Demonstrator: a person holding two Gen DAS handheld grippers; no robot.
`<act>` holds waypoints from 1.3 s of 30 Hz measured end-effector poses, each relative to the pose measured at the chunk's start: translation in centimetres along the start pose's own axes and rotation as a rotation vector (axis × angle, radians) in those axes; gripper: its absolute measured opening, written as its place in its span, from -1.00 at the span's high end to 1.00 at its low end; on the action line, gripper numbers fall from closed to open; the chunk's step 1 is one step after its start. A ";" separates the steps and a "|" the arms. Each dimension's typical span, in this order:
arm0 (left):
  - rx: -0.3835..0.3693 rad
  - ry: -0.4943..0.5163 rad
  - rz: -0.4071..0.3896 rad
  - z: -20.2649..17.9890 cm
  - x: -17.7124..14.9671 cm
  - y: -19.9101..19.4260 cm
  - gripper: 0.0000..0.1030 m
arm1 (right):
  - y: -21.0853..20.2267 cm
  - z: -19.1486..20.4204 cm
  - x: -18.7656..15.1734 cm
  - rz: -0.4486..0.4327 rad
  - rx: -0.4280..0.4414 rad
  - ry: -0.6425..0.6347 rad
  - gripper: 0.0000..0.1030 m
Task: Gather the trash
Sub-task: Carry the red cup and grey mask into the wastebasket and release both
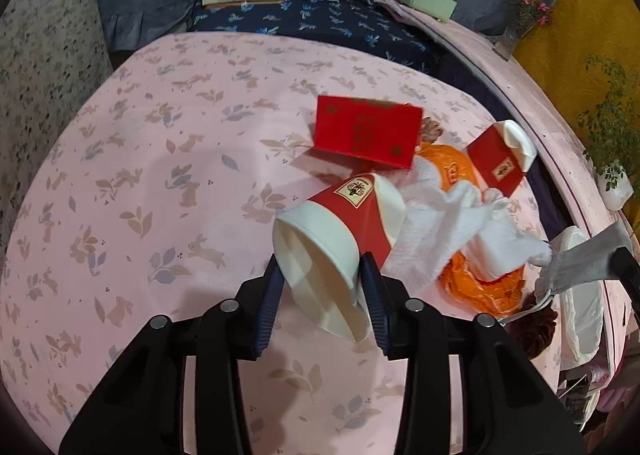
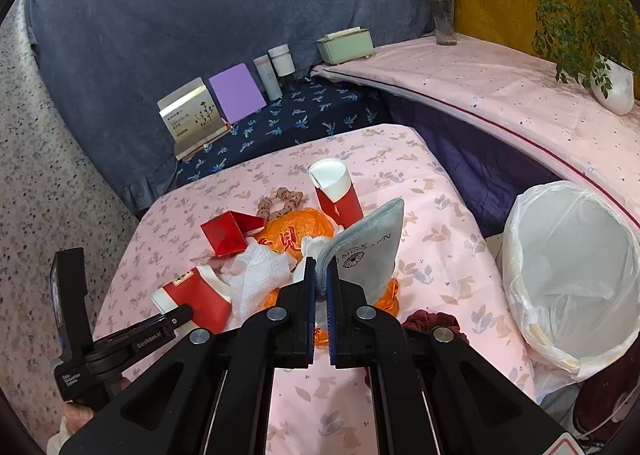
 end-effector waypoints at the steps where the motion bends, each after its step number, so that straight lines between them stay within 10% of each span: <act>1: 0.002 0.009 -0.008 -0.3 0.1 -0.4 0.35 | -0.3 0.0 0.1 -0.007 0.001 0.002 0.91; 19: -0.068 0.164 -0.125 -9.2 0.1 -7.5 0.46 | -7.1 -3.4 2.2 -0.135 -0.014 0.045 0.91; 39: -0.218 0.435 -0.125 -27.0 -3.6 -8.3 0.45 | -13.0 -17.2 2.0 -0.230 -0.157 0.224 0.91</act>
Point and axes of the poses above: each gripper's, at about its wrist camera, not at the fingertips, and y roughly the way its jaws point, z to its left, x to its top, the point moved 9 cm from there along y, roughly the way its jaws point, and after that the axes turned 3 degrees about x, right-handed, at the moved point
